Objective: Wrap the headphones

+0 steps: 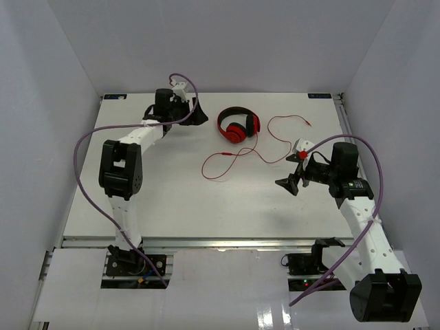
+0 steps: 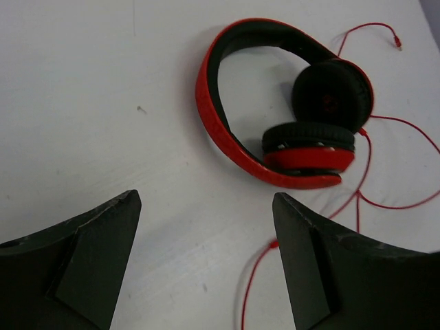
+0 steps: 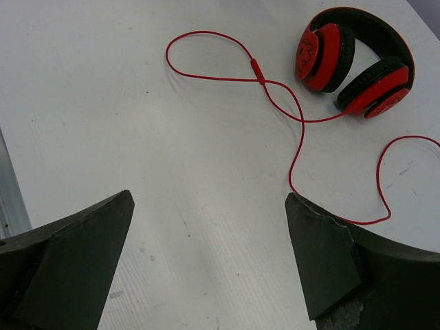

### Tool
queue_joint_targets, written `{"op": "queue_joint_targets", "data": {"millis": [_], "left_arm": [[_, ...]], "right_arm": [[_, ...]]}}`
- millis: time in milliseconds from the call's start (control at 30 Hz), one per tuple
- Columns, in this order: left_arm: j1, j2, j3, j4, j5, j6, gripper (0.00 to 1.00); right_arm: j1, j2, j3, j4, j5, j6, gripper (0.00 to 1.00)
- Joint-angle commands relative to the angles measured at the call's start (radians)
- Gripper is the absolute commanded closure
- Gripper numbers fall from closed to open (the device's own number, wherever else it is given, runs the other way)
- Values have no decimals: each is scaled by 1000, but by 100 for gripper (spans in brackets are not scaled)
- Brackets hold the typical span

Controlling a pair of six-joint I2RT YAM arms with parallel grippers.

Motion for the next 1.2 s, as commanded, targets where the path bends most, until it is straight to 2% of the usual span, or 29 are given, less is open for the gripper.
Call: {"op": "queue_joint_targets", "data": {"millis": [0,267,400,467,633,667,767,933,1033,1167], "left_arm": [[-59,141,219,-19,-49,146,14],[-128,408,529,-89,-57,229,27],[-174,493,664,-143,-160,314,34],[-189,518,665,-142,-229,341,41],[-203,502,602,-159,-294,379,66],[-204,484,588,-163,-298,382,68],[-206,382,466,-164,-315,353,75],[-228,4,-55,-69,-433,202,88],[-245,-171,-302,-58,-517,71,93],[-258,-357,-597,-24,-553,-165,94]], "right_arm": [[-8,24,-8,29,-44,4,2],[-34,26,-23,44,-73,35,2],[-72,22,-22,42,-105,53,2],[-84,19,-20,44,-123,62,3],[-109,10,-26,45,-144,69,3],[-111,8,-28,45,-145,69,3],[-115,2,-33,45,-141,68,3],[-118,-13,-45,53,-137,66,3],[-120,-18,-52,57,-150,69,3],[-121,-18,-56,62,-157,75,4]]}}
